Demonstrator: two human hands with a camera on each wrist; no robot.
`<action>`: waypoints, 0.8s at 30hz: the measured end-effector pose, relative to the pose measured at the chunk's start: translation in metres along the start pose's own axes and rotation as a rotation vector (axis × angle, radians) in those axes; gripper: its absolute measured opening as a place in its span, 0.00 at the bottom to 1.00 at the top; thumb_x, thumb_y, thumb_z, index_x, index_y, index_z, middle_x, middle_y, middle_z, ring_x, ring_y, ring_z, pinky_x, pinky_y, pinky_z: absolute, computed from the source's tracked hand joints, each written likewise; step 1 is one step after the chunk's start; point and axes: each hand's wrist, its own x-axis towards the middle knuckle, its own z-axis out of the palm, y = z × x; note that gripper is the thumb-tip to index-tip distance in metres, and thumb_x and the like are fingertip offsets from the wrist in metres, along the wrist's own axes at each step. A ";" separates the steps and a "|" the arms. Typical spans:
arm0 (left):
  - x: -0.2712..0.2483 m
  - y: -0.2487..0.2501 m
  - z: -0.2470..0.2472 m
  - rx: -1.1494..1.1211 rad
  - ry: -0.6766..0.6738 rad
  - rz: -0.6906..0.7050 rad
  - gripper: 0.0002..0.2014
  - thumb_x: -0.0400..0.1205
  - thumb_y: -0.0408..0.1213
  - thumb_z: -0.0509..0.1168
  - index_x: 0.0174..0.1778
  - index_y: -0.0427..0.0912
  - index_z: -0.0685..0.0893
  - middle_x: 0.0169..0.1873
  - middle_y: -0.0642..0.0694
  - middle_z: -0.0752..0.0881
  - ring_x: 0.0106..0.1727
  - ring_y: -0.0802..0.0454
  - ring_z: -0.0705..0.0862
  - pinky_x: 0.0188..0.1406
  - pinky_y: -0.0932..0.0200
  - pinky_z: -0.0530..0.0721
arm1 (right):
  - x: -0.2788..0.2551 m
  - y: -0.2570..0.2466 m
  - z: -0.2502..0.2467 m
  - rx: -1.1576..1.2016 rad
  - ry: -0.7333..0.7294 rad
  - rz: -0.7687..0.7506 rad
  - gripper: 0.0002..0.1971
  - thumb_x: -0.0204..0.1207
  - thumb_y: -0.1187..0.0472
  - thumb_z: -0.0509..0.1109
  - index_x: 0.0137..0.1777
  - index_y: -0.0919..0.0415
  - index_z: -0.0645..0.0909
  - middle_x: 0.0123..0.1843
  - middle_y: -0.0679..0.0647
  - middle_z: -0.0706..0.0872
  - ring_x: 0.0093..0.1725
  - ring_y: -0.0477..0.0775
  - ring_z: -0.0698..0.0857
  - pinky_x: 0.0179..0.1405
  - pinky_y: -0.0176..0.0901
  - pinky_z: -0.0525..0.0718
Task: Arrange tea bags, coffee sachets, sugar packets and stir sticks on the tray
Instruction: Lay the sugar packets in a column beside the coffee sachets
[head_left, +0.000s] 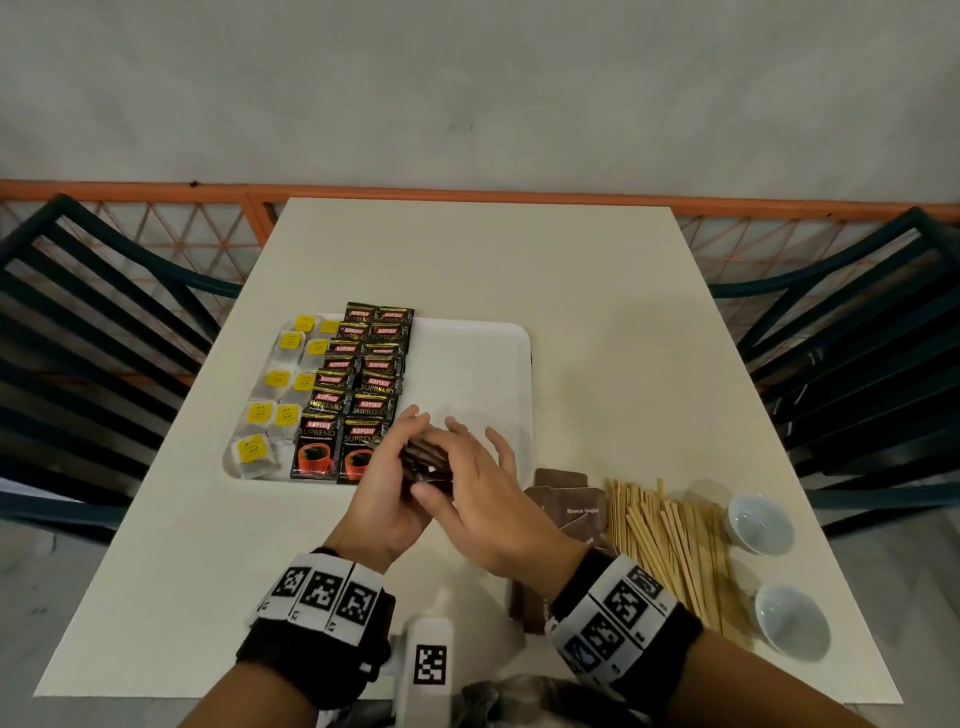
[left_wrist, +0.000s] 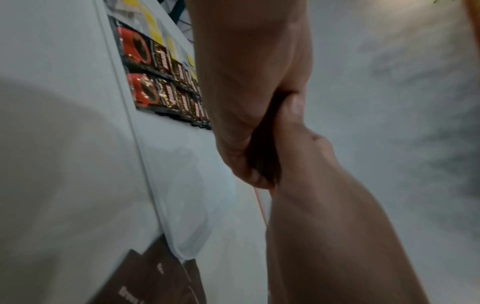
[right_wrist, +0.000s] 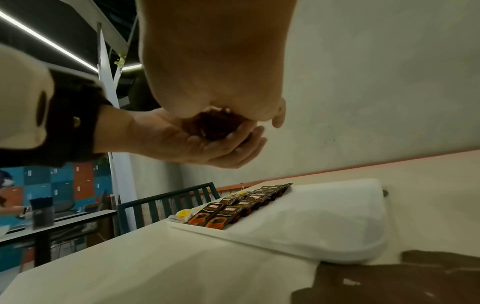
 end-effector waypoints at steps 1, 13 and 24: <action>0.000 -0.001 -0.005 -0.022 -0.002 0.013 0.14 0.79 0.39 0.63 0.61 0.45 0.79 0.44 0.42 0.85 0.49 0.45 0.86 0.43 0.50 0.87 | -0.001 0.003 -0.003 0.022 -0.067 0.007 0.24 0.83 0.49 0.53 0.77 0.56 0.58 0.79 0.52 0.66 0.83 0.47 0.48 0.82 0.51 0.40; -0.004 -0.010 -0.036 -0.045 -0.077 -0.051 0.13 0.70 0.33 0.62 0.51 0.41 0.81 0.42 0.38 0.88 0.41 0.41 0.89 0.38 0.50 0.89 | -0.041 0.112 -0.052 -0.410 -0.505 0.367 0.60 0.54 0.35 0.79 0.81 0.49 0.46 0.81 0.52 0.56 0.81 0.57 0.53 0.79 0.61 0.49; -0.005 -0.015 -0.034 0.071 -0.003 -0.077 0.08 0.82 0.32 0.57 0.53 0.41 0.79 0.46 0.38 0.86 0.47 0.40 0.87 0.40 0.50 0.90 | -0.030 0.113 -0.030 -0.440 -0.388 0.342 0.23 0.74 0.45 0.66 0.64 0.56 0.71 0.64 0.52 0.73 0.67 0.54 0.71 0.69 0.52 0.62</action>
